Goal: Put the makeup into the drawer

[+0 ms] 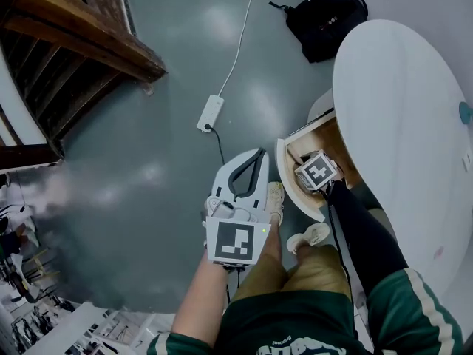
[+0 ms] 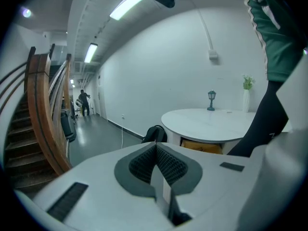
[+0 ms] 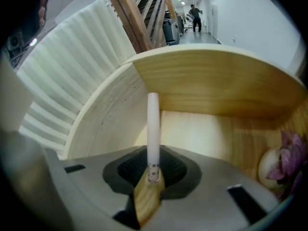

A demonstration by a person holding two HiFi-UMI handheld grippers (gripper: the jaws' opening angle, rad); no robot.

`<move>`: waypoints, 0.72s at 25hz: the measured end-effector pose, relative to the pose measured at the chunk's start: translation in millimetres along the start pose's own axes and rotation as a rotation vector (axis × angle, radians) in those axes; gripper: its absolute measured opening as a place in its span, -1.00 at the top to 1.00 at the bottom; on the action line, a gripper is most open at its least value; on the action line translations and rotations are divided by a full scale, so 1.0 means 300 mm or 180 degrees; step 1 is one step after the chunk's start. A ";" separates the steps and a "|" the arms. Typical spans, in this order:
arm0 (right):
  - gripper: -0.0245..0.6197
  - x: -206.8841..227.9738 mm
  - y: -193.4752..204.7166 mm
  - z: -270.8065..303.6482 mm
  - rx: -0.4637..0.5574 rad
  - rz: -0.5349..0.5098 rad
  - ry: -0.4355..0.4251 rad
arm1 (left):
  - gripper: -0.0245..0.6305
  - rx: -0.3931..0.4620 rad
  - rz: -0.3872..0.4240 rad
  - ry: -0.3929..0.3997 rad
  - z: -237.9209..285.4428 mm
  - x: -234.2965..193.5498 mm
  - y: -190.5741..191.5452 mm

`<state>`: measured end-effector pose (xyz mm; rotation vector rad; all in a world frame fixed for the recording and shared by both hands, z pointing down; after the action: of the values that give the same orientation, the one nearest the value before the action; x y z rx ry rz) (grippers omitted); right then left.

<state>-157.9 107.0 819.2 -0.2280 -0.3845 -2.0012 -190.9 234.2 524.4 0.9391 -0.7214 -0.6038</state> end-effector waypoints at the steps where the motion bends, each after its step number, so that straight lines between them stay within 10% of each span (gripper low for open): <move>1: 0.67 -0.001 -0.002 -0.001 -0.0010 0.0000 0.0002 | 0.93 -0.0003 -0.0006 -0.0005 0.000 -0.004 0.001; 18: 0.66 -0.003 -0.002 -0.001 -0.0124 0.0126 0.0080 | 0.93 -0.0010 -0.0002 -0.0001 -0.015 0.008 0.001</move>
<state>-158.2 107.9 818.5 -0.2330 -0.3227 -1.9721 -185.9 234.9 523.5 0.9362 -0.7203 -0.6055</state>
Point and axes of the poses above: the fingertips, and each gripper's own axes: z forward along the fingers, x to its right, y out of its underside, the point moved 3 cm from there along -z, backward along the fingers, and after that the axes turned 15 degrees about z, right-handed, at the moved point
